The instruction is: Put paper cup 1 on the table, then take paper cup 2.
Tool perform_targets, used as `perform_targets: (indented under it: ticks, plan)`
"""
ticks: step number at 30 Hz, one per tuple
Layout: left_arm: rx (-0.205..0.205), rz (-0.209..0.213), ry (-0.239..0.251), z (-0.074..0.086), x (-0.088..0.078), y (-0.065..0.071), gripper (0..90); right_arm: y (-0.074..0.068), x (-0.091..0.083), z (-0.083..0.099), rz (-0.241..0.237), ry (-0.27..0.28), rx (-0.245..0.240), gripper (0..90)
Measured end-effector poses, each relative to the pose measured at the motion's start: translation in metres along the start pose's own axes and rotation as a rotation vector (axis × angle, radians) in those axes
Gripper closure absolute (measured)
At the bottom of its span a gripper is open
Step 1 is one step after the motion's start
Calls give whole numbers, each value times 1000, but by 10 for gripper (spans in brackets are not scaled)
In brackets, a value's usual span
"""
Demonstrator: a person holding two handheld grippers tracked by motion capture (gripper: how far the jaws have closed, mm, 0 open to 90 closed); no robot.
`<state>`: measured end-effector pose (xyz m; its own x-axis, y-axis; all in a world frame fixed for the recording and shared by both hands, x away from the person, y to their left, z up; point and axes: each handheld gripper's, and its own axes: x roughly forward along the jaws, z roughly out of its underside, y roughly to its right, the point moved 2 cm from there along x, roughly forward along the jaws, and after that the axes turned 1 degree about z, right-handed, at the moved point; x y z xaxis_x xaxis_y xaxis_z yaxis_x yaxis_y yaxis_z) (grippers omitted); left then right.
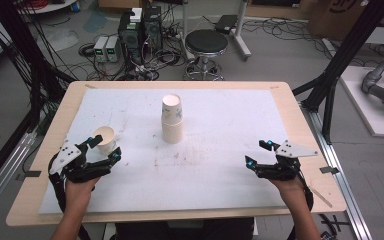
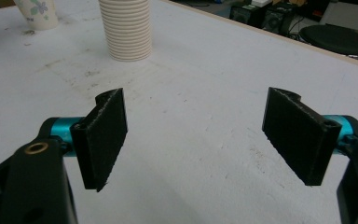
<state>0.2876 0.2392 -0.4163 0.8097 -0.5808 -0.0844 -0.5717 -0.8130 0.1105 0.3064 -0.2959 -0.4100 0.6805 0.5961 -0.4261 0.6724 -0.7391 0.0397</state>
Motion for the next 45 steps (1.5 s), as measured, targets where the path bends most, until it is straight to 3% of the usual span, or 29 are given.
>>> perform_targets:
  ticks: [12,45]
  plan:
    - [-6,71,9,3,4,4,171,3,2,2,9,-4,11,227]
    - [-4,112,-14,3,11,15,171,3,-7,2,13,10,5,227]
